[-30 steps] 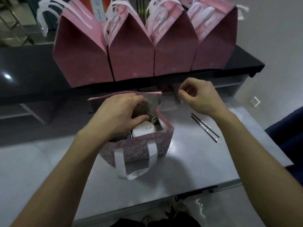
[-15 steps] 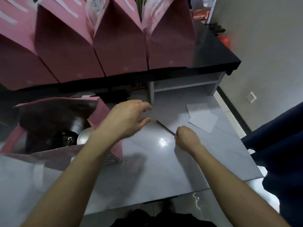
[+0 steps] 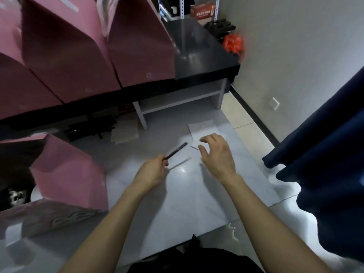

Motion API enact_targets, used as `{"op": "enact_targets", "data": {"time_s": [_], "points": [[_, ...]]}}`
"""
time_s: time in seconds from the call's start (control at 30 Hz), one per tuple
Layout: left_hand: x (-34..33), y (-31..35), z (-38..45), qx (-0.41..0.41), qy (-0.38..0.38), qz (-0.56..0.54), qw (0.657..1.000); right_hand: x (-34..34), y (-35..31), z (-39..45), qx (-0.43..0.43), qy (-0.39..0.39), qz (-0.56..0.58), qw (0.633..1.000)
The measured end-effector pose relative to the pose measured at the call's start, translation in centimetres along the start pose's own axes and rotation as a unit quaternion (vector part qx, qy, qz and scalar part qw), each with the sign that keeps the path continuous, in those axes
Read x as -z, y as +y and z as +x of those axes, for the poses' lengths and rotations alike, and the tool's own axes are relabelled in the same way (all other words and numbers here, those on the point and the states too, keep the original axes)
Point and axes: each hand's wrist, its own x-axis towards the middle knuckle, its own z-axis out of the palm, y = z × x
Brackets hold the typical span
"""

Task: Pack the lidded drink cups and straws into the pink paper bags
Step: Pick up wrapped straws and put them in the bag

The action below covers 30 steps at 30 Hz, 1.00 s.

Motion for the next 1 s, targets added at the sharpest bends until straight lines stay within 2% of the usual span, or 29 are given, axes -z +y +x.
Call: {"op": "enact_targets", "data": {"time_s": [0.03, 0.1, 0.17, 0.23, 0.3, 0.4, 0.53, 0.6, 0.67, 0.73, 0.77, 0.87, 0.93, 1.0], "points": [[-0.2, -0.1, 0.1, 0.028, 0.017, -0.057, 0.998, 0.1, 1.2, 0.2, -0.040, -0.008, -0.020, 0.999], [-0.1, 0.2, 0.4, 0.070, 0.038, -0.165, 0.983, -0.2, 3.2, 0.5, -0.079, -0.077, -0.076, 0.991], [0.1, 0.6, 0.8, 0.084, 0.048, -0.240, 0.966, -0.7, 4.2, 0.7, -0.064, -0.120, -0.129, 0.982], [0.4, 1.0, 1.1, 0.095, 0.059, -0.294, 0.949, -0.7, 4.6, 0.6, -0.031, -0.120, -0.158, 0.980], [0.7, 1.4, 1.3, 0.072, 0.061, -0.338, 0.936, -0.2, 4.5, 0.6, 0.000, -0.107, -0.169, 0.980], [1.4, 2.2, 2.0, -0.026, 0.052, -0.321, 0.945, 1.4, 3.5, 0.5, 0.066, -0.066, -0.093, 0.991], [2.5, 4.2, 3.0, -0.106, 0.055, -0.298, 0.947, 3.8, 1.7, 1.3, 0.127, -0.058, 0.037, 0.990], [3.0, 4.8, 3.4, -0.107, 0.080, -0.338, 0.932, 4.0, 1.3, 1.8, 0.093, -0.039, 0.126, 0.987], [3.5, 4.6, 3.6, -0.074, 0.114, -0.363, 0.922, 3.6, 1.6, 2.4, 0.028, -0.003, 0.179, 0.984], [3.8, 3.4, 3.6, -0.060, 0.142, -0.361, 0.920, 2.5, 2.6, 3.0, -0.023, 0.008, 0.123, 0.992], [3.9, 2.7, 3.5, -0.058, 0.150, -0.357, 0.920, 1.8, 3.1, 3.3, -0.032, -0.015, 0.071, 0.997], [4.4, 0.8, 2.6, -0.049, 0.163, -0.340, 0.925, -0.4, 4.1, 3.9, 0.001, -0.123, -0.052, 0.991], [4.9, 0.0, 2.0, -0.052, 0.156, -0.331, 0.929, -1.6, 4.3, 4.1, 0.026, -0.146, -0.105, 0.983], [5.5, -0.6, 1.5, -0.054, 0.146, -0.323, 0.933, -2.2, 4.4, 4.1, 0.033, -0.134, -0.126, 0.982]]}}
